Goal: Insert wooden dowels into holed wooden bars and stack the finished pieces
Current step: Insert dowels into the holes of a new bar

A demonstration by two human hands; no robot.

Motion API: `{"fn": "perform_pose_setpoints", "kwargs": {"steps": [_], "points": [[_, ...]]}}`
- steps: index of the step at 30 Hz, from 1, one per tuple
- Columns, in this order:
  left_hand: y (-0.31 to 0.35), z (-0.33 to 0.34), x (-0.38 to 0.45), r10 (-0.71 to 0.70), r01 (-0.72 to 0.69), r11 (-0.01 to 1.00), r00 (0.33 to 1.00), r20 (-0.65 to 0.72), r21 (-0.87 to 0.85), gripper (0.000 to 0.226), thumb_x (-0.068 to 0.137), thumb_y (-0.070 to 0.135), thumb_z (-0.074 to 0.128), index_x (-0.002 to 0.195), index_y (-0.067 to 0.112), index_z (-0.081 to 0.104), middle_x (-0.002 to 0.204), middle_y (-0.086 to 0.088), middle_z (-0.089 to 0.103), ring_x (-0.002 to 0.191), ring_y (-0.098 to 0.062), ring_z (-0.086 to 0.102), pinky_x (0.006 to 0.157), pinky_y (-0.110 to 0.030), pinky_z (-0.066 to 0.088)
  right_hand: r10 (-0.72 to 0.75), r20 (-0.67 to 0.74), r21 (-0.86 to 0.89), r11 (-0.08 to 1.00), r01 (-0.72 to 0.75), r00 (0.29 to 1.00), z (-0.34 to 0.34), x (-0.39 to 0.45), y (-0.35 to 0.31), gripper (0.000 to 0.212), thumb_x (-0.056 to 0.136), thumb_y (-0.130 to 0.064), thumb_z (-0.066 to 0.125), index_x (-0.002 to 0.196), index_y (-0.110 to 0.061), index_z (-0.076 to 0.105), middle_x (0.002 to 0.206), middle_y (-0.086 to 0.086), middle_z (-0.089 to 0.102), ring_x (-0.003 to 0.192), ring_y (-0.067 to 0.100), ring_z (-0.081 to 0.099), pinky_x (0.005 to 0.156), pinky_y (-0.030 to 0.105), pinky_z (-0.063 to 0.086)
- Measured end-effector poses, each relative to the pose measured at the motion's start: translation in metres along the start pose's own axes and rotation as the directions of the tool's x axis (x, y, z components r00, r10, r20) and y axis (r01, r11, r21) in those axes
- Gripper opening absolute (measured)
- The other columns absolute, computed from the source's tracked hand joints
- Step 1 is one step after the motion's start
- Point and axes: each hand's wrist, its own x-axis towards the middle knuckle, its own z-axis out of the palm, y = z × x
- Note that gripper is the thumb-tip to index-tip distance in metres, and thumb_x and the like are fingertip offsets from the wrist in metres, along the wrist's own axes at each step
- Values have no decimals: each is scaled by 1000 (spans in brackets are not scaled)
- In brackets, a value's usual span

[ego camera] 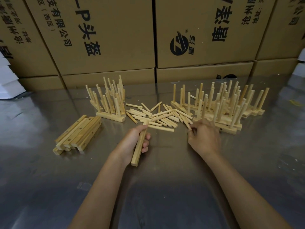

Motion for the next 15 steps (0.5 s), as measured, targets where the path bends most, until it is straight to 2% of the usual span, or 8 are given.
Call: {"fn": "perform_pose_setpoints", "kwargs": {"steps": [4, 6, 8, 11, 15], "points": [[-2, -1, -2, 74, -77, 993, 996, -46, -86, 25, 105, 26, 46, 121, 10, 56, 72, -4, 55, 54, -11, 44, 49, -23, 38, 76, -49, -73, 994, -79, 996, -2, -1, -4, 20, 84, -24, 64, 101, -18, 73, 112, 3, 57, 114, 24, 45, 96, 39, 41], [-1, -2, -1, 66, -75, 987, 995, -69, -144, 27, 104, 30, 48, 122, 12, 57, 76, -4, 53, 57, -12, 44, 52, -24, 40, 64, -42, -143, 987, -69, 997, -4, -4, -2, 27, 82, -35, 64, 103, -19, 71, 112, 3, 52, 115, 24, 43, 96, 39, 39], [0, -3, 0, 8, -20, 984, 998, -66, -180, 31, 103, 36, 50, 111, 7, 57, 74, -5, 48, 58, -13, 43, 52, -24, 41, -1, -6, -119, 993, 0, 1000, -4, -7, -4, 28, 86, -38, 63, 108, -22, 70, 114, 1, 50, 116, 21, 41, 96, 37, 36], [-1, -3, 1, -37, 26, 980, 998, -50, -198, 32, 102, 37, 50, 100, 6, 57, 68, -4, 47, 56, -15, 44, 58, -26, 40, -120, 28, -79, 989, 122, 992, -2, -10, -10, 22, 92, -25, 59, 111, -25, 69, 116, -2, 50, 115, 18, 41, 96, 33, 37], [-4, -4, 4, 5, -29, 962, 996, -88, -271, 34, 102, 32, 51, 119, 5, 62, 68, -1, 51, 58, -14, 46, 60, -27, 41, -157, -22, 49, 986, 158, 987, -5, -13, -17, 15, 87, -11, 55, 91, -24, 62, 93, -5, 60, 99, 18, 53, 87, 34, 40]]}}
